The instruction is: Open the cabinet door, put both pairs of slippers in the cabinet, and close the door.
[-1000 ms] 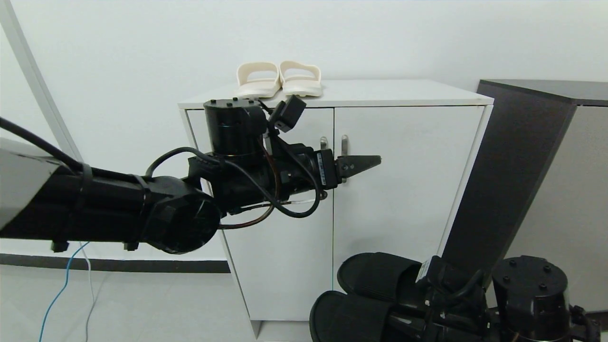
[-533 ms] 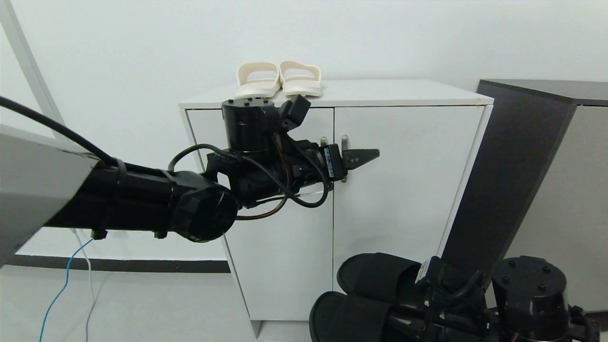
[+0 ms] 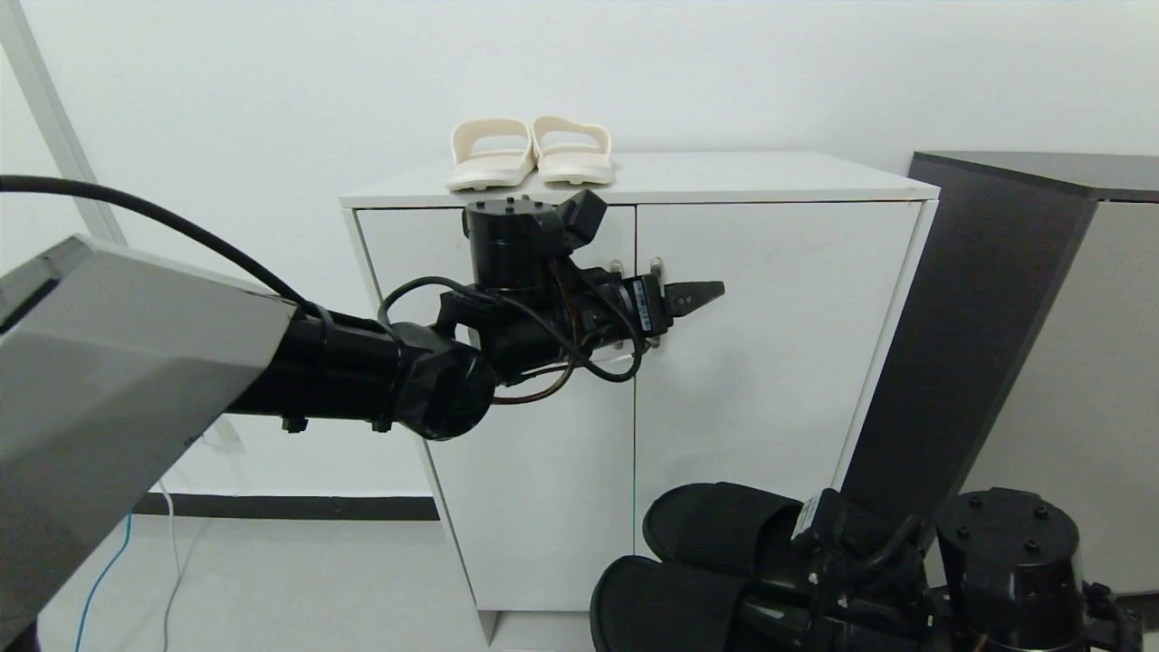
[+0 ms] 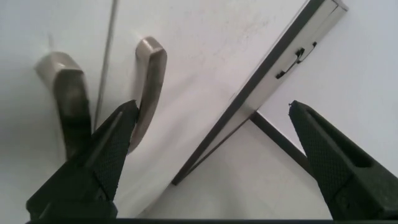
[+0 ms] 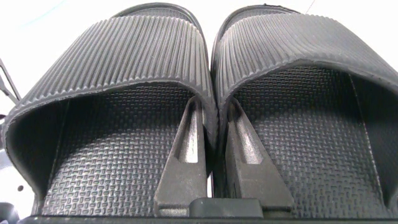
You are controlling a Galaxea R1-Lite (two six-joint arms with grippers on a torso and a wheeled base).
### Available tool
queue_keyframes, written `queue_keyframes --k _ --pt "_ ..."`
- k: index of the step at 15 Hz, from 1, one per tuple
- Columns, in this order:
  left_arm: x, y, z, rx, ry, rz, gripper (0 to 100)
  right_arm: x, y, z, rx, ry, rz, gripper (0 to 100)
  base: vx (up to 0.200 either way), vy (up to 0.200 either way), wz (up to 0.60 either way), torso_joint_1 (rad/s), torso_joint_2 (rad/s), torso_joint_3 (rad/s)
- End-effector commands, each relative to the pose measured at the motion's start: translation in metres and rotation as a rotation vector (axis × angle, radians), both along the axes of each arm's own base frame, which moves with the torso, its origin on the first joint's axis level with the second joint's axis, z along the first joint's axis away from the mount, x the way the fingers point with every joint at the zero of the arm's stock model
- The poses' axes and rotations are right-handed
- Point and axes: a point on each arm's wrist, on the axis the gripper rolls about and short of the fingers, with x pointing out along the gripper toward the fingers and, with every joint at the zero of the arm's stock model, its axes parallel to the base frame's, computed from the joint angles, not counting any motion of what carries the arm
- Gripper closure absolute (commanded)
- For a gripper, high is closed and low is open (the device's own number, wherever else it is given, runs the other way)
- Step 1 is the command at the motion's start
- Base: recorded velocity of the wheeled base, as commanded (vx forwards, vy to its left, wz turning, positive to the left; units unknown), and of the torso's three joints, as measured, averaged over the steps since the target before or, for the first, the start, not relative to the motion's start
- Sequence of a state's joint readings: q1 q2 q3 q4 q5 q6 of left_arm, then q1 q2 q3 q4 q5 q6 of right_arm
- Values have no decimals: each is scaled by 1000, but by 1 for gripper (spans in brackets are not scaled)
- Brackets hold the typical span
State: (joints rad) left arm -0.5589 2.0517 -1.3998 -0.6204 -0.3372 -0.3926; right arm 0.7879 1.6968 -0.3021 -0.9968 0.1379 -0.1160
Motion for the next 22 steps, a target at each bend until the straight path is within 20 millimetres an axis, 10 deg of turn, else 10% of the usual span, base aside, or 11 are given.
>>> queue_keyframes --k 1,3,4,22 --pt "4 -3 -1 6 12 0 0 0 0 -1 -3 2 1 100 0 0 0 0 0 0" --pt "8 -5 0 5 14 -1 0 0 0 -1 -3 2 1 100 0 0 0 0 0 0" --pt "8 -5 0 5 14 -1 100 0 0 -1 -3 2 1 100 0 0 0 0 0 0" --pt "-86 30 16 14 19 -55 100 -11 0 -3 5 35 95 100 0 0 0 0 0 0"
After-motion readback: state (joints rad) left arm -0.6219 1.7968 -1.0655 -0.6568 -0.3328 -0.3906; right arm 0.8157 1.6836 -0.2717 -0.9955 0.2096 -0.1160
